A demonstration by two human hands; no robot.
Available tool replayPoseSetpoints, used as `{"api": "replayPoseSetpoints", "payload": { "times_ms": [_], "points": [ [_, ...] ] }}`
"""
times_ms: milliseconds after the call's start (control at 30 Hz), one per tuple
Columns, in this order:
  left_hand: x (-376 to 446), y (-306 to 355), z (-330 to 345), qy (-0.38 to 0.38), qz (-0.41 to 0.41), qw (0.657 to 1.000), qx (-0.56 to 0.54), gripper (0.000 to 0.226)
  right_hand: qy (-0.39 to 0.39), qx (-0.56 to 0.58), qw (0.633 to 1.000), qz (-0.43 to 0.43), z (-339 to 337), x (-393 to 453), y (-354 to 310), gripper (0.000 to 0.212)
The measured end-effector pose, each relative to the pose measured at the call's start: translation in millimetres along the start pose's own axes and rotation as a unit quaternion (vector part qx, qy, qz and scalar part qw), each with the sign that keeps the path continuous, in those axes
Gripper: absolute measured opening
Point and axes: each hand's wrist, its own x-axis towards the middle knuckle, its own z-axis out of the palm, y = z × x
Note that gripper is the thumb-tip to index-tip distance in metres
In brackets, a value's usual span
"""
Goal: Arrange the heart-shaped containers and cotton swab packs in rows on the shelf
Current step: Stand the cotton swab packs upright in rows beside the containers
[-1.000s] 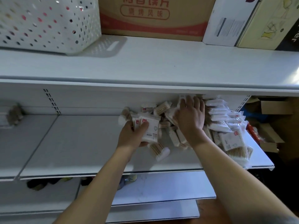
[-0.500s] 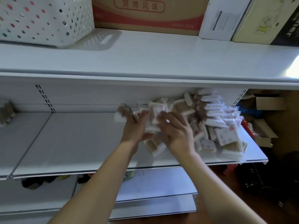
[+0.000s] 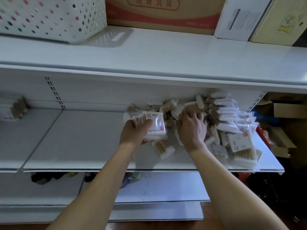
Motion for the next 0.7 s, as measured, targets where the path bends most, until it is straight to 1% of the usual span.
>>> {"api": "replayPoseSetpoints", "payload": {
  "times_ms": [33, 100, 133, 167, 200, 233, 300, 333, 367, 400, 433, 500, 533, 600, 633, 700],
  "points": [
    [0, 0, -2, 0.009, 0.002, 1.000, 0.003, 0.018, 0.006, 0.000, 1.000, 0.003, 0, 1, 0, 0.030],
    [1, -2, -7, 0.033, 0.012, 0.999, 0.001, 0.015, 0.066, 0.040, 0.997, -0.001, -6, -4, -2, 0.023],
    [2, -3, -10, 0.048, 0.016, 0.999, -0.001, 0.017, 0.112, 0.090, 0.990, -0.006, -13, -9, -5, 0.019],
    [2, -3, -12, 0.064, 0.017, 0.998, -0.007, 0.025, 0.140, 0.165, 0.976, -0.005, -20, -15, -10, 0.013],
    [2, -2, -15, 0.079, 0.017, 0.997, -0.011, 0.034, 0.145, 0.261, 0.954, 0.006, -29, -21, -17, 0.015],
    [1, -1, -17, 0.089, 0.016, 0.996, -0.013, 0.041, 0.122, 0.362, 0.923, 0.036, -37, -26, -28, 0.022],
    [-2, 0, -24, 0.093, 0.011, 0.995, -0.020, 0.045, 0.037, 0.533, 0.840, 0.092, -50, -38, -53, 0.022],
    [-4, 1, -28, 0.088, 0.006, 0.996, -0.033, 0.043, -0.004, 0.580, 0.808, 0.104, -50, -43, -65, 0.020],
    [-8, 3, -33, 0.080, 0.002, 0.995, -0.052, 0.040, -0.027, 0.584, 0.805, 0.101, -49, -49, -75, 0.019],
    [-12, 3, -39, 0.069, 0.001, 0.995, -0.076, 0.036, -0.041, 0.574, 0.812, 0.094, -48, -55, -86, 0.019],
    [-17, 3, -47, 0.060, 0.007, 0.994, -0.096, 0.035, -0.043, 0.560, 0.822, 0.096, -44, -60, -97, 0.022],
    [-24, 0, -69, 0.057, 0.022, 0.991, -0.121, 0.038, -0.035, 0.568, 0.815, 0.110, -41, -69, -120, 0.026],
    [-26, -2, -82, 0.060, 0.027, 0.989, -0.130, 0.040, -0.028, 0.570, 0.815, 0.104, -40, -73, -133, 0.022],
    [-32, -2, -111, 0.063, 0.034, 0.986, -0.149, 0.043, -0.016, 0.553, 0.830, 0.072, -40, -80, -160, 0.015],
    [-36, -1, -126, 0.063, 0.040, 0.985, -0.156, 0.045, -0.015, 0.557, 0.828, 0.065, -41, -84, -176, 0.016],
    [-46, 2, -161, 0.062, 0.062, 0.984, -0.156, 0.046, -0.026, 0.586, 0.807, 0.066, -45, -95, -211, 0.020]
  ]
}}
